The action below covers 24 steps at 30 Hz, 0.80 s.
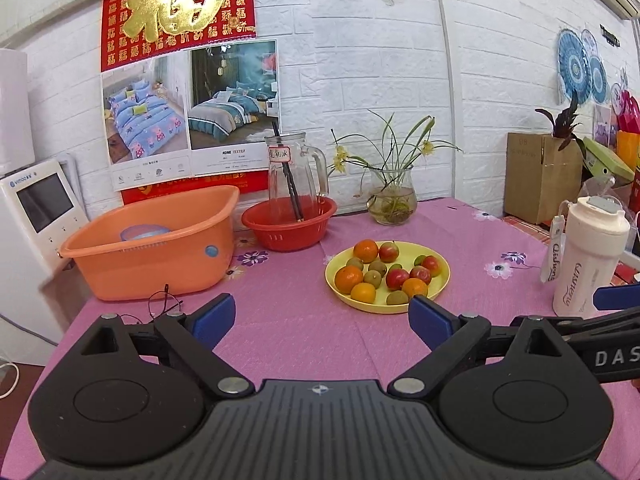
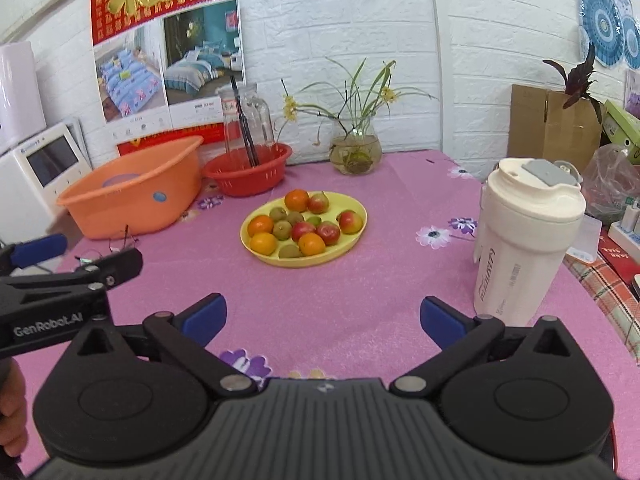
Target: Organize fruits
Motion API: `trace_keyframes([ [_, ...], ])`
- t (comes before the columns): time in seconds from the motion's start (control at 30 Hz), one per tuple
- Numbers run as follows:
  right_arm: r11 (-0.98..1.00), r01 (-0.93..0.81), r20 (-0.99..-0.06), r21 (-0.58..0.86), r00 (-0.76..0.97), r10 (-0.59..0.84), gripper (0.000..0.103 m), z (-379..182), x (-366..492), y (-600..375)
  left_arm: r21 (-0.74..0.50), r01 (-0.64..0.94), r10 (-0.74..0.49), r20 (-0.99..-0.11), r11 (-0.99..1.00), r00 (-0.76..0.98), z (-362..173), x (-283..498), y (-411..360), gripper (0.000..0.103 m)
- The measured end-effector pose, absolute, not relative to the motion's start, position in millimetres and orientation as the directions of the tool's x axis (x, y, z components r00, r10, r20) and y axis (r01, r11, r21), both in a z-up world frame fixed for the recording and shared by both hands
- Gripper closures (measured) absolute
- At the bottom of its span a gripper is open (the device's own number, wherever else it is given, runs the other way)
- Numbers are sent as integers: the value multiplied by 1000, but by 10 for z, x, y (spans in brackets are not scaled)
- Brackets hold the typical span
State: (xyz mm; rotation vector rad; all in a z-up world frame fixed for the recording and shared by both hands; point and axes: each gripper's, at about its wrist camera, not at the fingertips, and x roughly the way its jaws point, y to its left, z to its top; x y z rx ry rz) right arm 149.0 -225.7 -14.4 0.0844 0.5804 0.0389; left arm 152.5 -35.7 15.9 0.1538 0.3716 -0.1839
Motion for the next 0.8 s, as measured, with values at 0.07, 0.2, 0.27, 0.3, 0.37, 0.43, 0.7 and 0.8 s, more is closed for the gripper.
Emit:
trace_keyframes([
  [0.07,996,2,-548,95,835,50,35,-163,1493,-2280,123,204,-145,-375,971,916,153,1508,-368,10],
  [0.2,996,14,-544,84,838,34,35,-178,1488,-2292,129,203,-140,-381,971,914,132,1497,-371,10],
  [0.27,996,15,-545,83,838,32,35,-188,1488,-2293,118,206,-146,-385,971,911,126,1501,-362,9],
  [0.3,996,15,-545,83,838,33,35,-191,1491,-2292,114,207,-148,-387,972,910,121,1503,-362,9],
  [0.37,996,12,-548,83,835,36,35,-201,1498,-2295,114,205,-145,-390,972,909,113,1508,-371,9],
  [0.43,997,13,-551,82,834,34,35,-213,1501,-2294,117,202,-141,-390,972,910,109,1508,-383,9],
  [0.7,997,13,-546,76,837,30,35,-217,1488,-2286,120,201,-141,-384,972,912,93,1509,-395,9],
  [0.8,997,11,-545,76,838,32,35,-216,1485,-2287,115,196,-138,-386,974,912,90,1514,-392,9],
])
